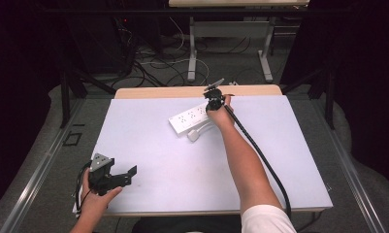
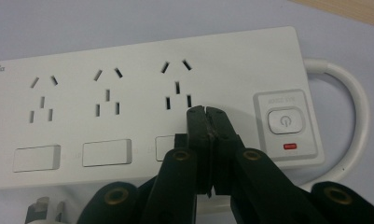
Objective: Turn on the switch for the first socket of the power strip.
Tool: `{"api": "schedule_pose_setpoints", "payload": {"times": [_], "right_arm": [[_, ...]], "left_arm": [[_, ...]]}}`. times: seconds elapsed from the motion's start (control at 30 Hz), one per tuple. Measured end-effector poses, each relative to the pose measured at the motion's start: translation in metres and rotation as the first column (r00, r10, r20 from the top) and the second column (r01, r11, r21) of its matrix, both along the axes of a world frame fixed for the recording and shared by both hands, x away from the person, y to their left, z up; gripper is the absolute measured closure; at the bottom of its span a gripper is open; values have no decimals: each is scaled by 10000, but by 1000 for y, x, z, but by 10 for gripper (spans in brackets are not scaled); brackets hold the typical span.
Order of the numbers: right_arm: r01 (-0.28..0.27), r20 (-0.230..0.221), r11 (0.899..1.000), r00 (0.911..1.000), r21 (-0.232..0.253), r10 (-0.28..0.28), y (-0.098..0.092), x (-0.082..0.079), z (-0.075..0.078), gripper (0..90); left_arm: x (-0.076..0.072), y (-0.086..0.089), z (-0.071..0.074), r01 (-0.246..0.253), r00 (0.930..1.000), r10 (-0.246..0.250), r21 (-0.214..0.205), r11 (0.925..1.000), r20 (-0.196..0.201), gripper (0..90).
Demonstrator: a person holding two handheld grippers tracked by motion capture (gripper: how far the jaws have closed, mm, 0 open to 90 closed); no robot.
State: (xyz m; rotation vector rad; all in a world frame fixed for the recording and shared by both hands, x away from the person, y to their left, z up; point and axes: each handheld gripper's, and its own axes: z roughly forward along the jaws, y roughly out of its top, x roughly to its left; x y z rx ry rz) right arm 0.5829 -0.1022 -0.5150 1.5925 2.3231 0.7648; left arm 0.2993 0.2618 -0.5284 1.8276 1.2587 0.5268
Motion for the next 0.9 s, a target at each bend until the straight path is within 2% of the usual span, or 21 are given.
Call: {"api": "schedule_pose_setpoints", "payload": {"times": [0.03,0.1,0.17,0.2,0.47,0.57,0.63,0.67,0.77,0.8,0.87,0.9], "right_arm": [[18,-72,10000,10000,-89,-19,0,0,0,899],[-29,379,9996,9993,289,18,-1,0,-5,900],[17,-35,9999,10000,-102,-17,-1,0,-2,900],[71,98,10000,9999,-4,-71,-1,0,-3,900],[76,52,10000,10000,-30,-76,-2,-1,-2,897],[42,334,9999,9994,135,-47,-2,-1,-4,873],[167,182,9998,9997,45,-168,0,-2,-3,858],[14,268,10000,9996,43,-15,-1,-2,-3,851],[128,309,9999,9994,-42,-126,2,-4,-3,814],[54,453,10000,9990,-27,-53,2,-4,-3,802],[138,252,9998,9996,-123,-135,4,-6,0,772],[55,505,10000,9987,-3,-55,5,-7,0,759]], "left_arm": [[0,0,0,5,10000,-5,-1,10000,-1,63],[0,0,0,-5,10000,5,9,10000,5,62],[0,0,0,14,10000,-14,12,10000,2,62],[0,0,0,14,10000,-14,17,10000,4,63],[0,0,0,17,10000,-17,20,10000,2,62],[1,0,-1,3,10000,-3,-1,10000,13,62],[1,-1,-1,-3,10000,3,-5,10000,9,62],[1,-1,-1,-12,10000,12,-17,10000,-6,62],[1,-1,-1,2,10000,-2,-23,10000,-24,62],[1,-1,-1,17,10000,-17,-8,10000,-28,62],[1,-2,-1,20,10000,-20,3,10000,-35,62],[2,-2,-1,29,10000,-29,7,10000,-45,62]]}}
